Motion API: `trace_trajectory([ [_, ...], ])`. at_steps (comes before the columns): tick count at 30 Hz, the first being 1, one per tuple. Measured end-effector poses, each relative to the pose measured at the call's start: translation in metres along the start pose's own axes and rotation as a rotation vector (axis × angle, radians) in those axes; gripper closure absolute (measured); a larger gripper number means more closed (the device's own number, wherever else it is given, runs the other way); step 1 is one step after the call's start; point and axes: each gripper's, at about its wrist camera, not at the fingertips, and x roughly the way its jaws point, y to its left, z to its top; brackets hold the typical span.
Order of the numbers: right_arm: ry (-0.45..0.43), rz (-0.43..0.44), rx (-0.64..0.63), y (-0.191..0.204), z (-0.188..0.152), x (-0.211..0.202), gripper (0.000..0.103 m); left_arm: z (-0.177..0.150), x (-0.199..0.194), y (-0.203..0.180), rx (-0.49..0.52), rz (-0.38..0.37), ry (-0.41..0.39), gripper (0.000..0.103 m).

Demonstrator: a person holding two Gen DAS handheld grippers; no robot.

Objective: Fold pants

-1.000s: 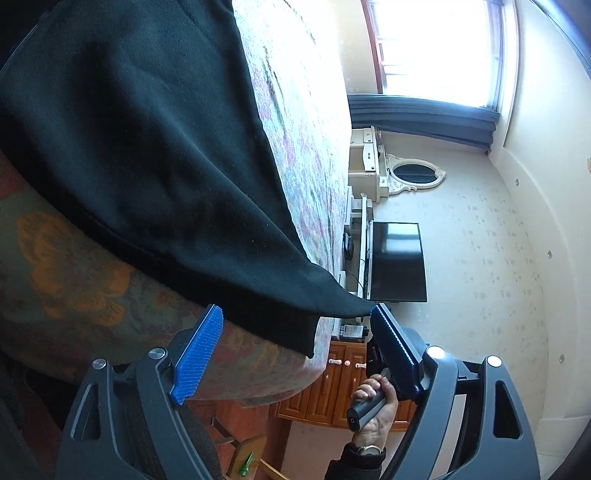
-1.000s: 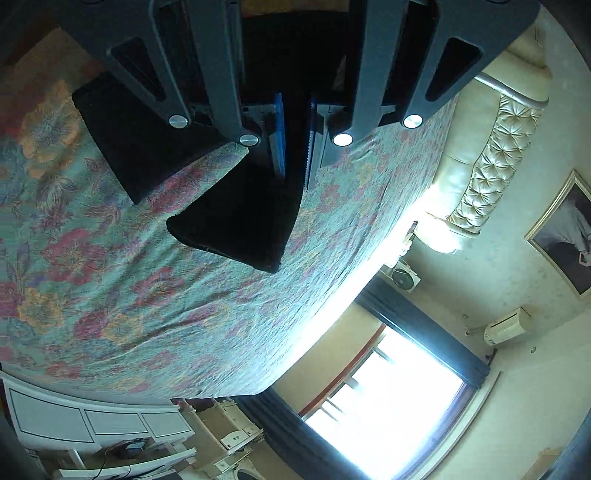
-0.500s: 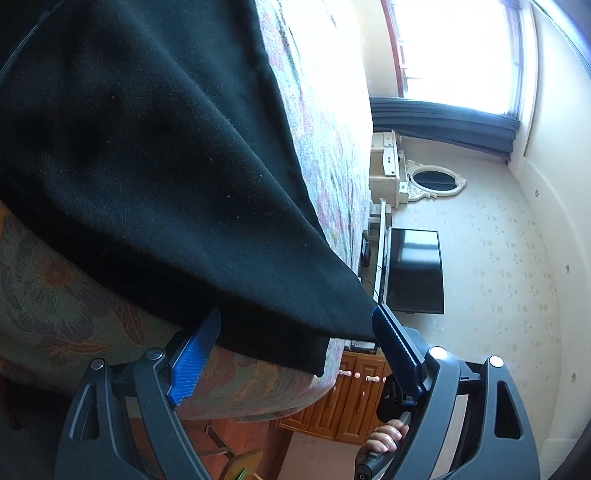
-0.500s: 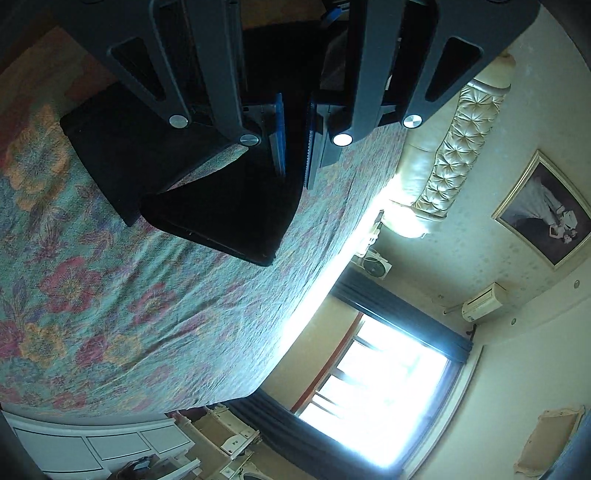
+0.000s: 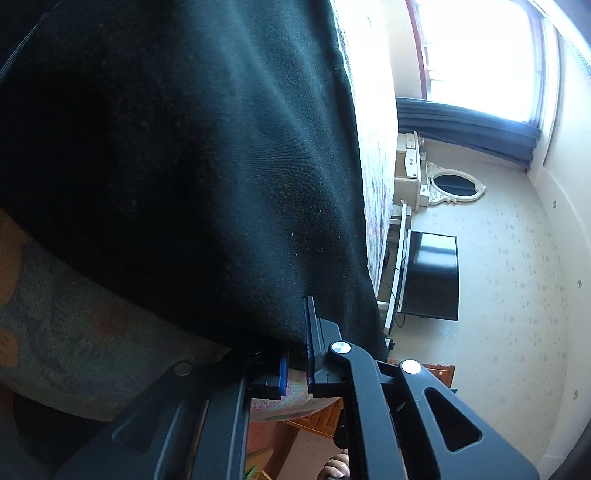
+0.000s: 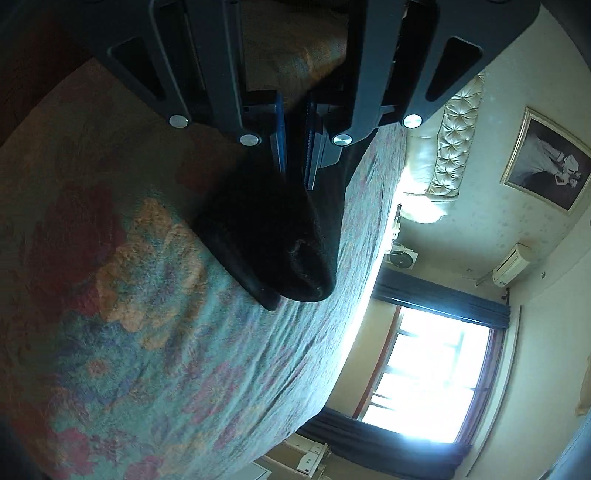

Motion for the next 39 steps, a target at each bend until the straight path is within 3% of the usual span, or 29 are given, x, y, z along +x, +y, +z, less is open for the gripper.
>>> trace_trajectory([
  [2,0.010,0.009,0.034,-0.010,0.000,0.001,0.091,-0.001,-0.002,-0.003,0.018,0.010,-0.002,0.096],
  [4,-0.007,0.009,0.020,-0.008,0.000,-0.004,0.073,-0.001,-0.004,-0.004,0.020,0.009,0.001,0.096],
  [8,-0.103,-0.014,-0.096,0.022,0.022,-0.031,0.052,-0.006,-0.009,-0.005,0.042,0.027,-0.001,0.096],
  [10,-0.083,-0.004,-0.110,0.032,0.045,-0.031,0.031,-0.008,-0.007,-0.007,0.054,0.032,0.000,0.096],
  [12,-0.018,0.039,-0.103,0.040,0.069,-0.015,0.030,-0.009,-0.006,-0.008,0.054,0.033,0.002,0.096],
  [15,0.194,0.014,-0.063,0.044,0.095,0.036,0.029,-0.009,-0.006,-0.003,0.052,0.031,0.010,0.096],
  [17,0.306,0.044,-0.026,0.046,0.100,0.066,0.029,-0.008,-0.005,-0.001,0.046,0.027,0.015,0.096],
  [20,0.330,0.039,-0.047,0.056,0.106,0.088,0.029,-0.008,-0.002,0.000,0.040,0.023,0.023,0.096],
  [22,0.296,0.056,-0.090,0.064,0.111,0.093,0.026,-0.004,0.007,-0.007,0.042,0.025,0.025,0.096],
  [28,0.136,0.263,-0.134,0.062,0.118,0.074,0.021,0.000,0.011,-0.006,0.041,0.016,0.040,0.096],
  [32,0.172,0.081,-0.145,0.043,0.107,0.071,0.017,0.001,0.015,-0.007,0.048,0.015,0.042,0.096],
  [35,0.093,0.001,-0.200,0.039,0.089,0.041,0.017,0.002,0.016,-0.006,0.041,0.010,0.047,0.096],
  [37,0.016,0.028,-0.186,0.037,0.073,0.013,0.017,0.002,0.015,-0.004,0.042,0.009,0.047,0.096],
  [39,0.004,0.059,-0.141,0.031,0.058,-0.002,0.023,0.002,0.015,-0.003,0.043,0.008,0.046,0.096],
])
